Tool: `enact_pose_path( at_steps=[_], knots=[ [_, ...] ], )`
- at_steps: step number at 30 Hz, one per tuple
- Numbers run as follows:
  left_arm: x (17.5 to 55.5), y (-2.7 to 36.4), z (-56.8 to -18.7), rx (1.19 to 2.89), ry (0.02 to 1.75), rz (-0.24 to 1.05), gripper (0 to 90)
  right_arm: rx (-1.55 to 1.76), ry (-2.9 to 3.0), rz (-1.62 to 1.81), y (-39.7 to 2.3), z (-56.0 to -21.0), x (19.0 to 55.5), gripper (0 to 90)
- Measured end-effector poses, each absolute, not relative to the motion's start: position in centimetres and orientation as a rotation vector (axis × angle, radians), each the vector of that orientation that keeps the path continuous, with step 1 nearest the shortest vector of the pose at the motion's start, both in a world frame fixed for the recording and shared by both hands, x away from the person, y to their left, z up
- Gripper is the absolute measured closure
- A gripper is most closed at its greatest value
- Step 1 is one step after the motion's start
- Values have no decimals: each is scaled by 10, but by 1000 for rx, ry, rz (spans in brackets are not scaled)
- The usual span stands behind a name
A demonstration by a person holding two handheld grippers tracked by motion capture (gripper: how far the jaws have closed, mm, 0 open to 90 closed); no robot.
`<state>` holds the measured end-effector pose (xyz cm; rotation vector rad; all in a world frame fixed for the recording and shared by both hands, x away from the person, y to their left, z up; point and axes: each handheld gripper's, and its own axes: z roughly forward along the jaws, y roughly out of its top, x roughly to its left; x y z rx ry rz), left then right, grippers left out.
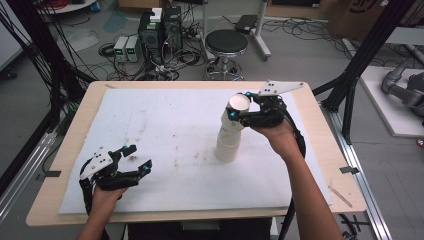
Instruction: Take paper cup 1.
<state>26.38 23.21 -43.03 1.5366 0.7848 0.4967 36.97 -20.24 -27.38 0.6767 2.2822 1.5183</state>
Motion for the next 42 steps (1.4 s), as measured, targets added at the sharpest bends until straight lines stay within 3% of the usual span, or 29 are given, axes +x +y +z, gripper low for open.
enact_pose_path(
  at_steps=[22,42],
  knots=[
    [261,230,-431,1548,772,491,170,695,2194,1539,-252,-264,329,351],
    [259,220,-430,1557,718,474,159,666,2266,1544,-263,-332,297,353]
  ],
)
